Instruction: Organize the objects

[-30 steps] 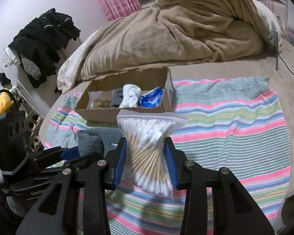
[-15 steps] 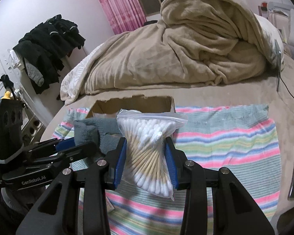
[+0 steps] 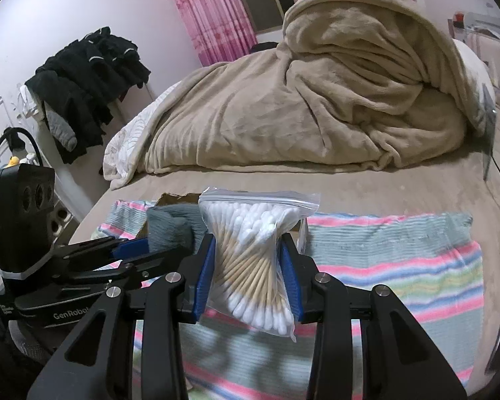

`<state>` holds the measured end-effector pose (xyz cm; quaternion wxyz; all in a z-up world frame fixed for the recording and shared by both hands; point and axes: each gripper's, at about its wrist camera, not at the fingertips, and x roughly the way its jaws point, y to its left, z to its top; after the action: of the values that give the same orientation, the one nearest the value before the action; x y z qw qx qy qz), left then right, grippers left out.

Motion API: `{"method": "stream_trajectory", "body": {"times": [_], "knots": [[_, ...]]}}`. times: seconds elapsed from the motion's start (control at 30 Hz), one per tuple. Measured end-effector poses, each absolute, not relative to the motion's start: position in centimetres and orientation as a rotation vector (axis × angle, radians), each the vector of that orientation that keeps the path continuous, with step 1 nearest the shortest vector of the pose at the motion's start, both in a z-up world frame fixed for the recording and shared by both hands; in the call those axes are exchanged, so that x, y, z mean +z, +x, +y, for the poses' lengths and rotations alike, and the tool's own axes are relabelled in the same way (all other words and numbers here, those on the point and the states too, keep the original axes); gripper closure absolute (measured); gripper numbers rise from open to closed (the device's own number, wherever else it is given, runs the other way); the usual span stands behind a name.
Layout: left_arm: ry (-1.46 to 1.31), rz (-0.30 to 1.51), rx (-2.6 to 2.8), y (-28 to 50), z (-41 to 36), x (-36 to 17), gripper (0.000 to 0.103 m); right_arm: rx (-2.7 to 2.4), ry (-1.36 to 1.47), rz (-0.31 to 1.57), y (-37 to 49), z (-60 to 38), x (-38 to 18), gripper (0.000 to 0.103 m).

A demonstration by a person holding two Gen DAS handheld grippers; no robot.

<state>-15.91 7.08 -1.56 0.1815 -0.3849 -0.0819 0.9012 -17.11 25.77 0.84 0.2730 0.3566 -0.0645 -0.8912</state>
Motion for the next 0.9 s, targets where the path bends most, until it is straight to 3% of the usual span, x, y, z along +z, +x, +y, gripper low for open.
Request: {"method": "stream_trajectory", "body": {"times": [0.9], "knots": [[-1.239, -0.183, 2.546, -22.9, 6.0, -8.3, 0.065, -2.370, 1.171, -0.147, -24.2, 21.8, -6.2, 0.063]]}}
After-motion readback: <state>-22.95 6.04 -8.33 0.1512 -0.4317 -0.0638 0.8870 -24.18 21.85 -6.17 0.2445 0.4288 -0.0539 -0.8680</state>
